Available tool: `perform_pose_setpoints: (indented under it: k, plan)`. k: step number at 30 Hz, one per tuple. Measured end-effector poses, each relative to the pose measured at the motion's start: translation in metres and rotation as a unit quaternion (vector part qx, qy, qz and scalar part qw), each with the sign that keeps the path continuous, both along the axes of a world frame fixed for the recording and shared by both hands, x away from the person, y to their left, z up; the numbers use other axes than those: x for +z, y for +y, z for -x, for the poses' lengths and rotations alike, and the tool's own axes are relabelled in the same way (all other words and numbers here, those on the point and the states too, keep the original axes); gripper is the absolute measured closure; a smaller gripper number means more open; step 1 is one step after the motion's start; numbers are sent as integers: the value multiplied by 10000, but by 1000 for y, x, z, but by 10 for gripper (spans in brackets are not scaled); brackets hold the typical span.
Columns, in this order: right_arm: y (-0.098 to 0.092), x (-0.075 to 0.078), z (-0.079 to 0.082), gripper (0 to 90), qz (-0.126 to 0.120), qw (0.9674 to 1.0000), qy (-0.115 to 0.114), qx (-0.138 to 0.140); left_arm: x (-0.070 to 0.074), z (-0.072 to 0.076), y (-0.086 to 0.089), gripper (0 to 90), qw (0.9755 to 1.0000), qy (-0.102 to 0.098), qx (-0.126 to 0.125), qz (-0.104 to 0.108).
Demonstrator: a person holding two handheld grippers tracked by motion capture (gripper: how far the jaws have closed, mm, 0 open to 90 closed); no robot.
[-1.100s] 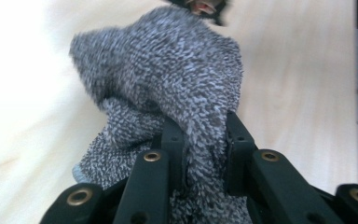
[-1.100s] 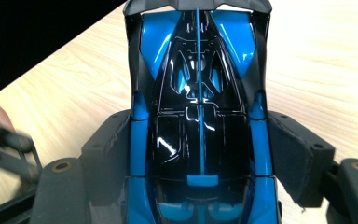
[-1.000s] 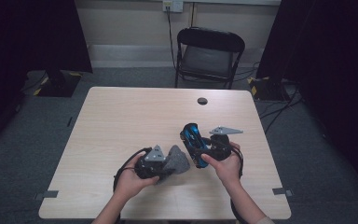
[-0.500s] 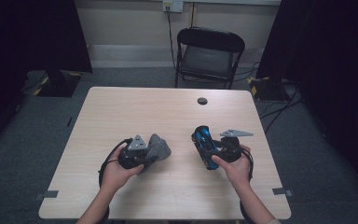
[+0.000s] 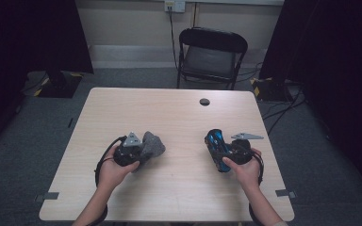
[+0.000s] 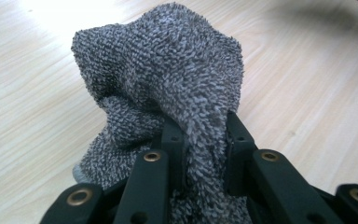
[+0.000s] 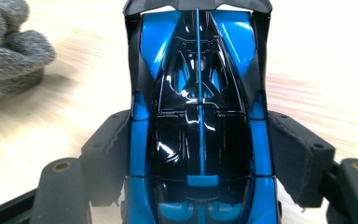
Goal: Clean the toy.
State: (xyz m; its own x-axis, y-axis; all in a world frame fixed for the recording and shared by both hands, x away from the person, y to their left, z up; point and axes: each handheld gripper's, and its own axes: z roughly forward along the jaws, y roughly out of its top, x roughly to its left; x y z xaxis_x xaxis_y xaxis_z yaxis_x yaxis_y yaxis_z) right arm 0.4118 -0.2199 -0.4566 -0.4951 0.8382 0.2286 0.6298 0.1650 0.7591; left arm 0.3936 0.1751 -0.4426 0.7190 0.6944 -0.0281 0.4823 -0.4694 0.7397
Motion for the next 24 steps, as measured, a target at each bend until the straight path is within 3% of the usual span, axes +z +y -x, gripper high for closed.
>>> perform_pose_setpoints:
  k: [3,7,10,12,16,18,20,24]
  plan:
    - [-2,-3,-1,278,67,10000,37,-25,-3,-2,3,750,9999,64,80,101]
    - [-4,-7,-2,278,137,9999,68,-50,-6,-4,4,749,9999,37,125,-18]
    - [-4,-9,-2,278,195,9997,88,-73,-8,-6,6,749,9997,66,218,48]
    - [-6,-11,-3,278,207,9997,118,-88,-9,-7,8,748,9997,45,223,-25]
    - [-11,-13,-4,278,245,9995,156,-156,-12,-9,11,749,9994,101,321,31]
    - [-13,-15,-5,278,284,9993,172,-178,-14,-10,14,749,9993,54,358,-65]
    - [-14,-16,-5,278,326,9992,172,-180,-17,-10,15,747,9991,117,416,20]
    - [-14,-19,-5,278,360,9990,182,-189,-21,-10,17,746,9990,124,424,-12]
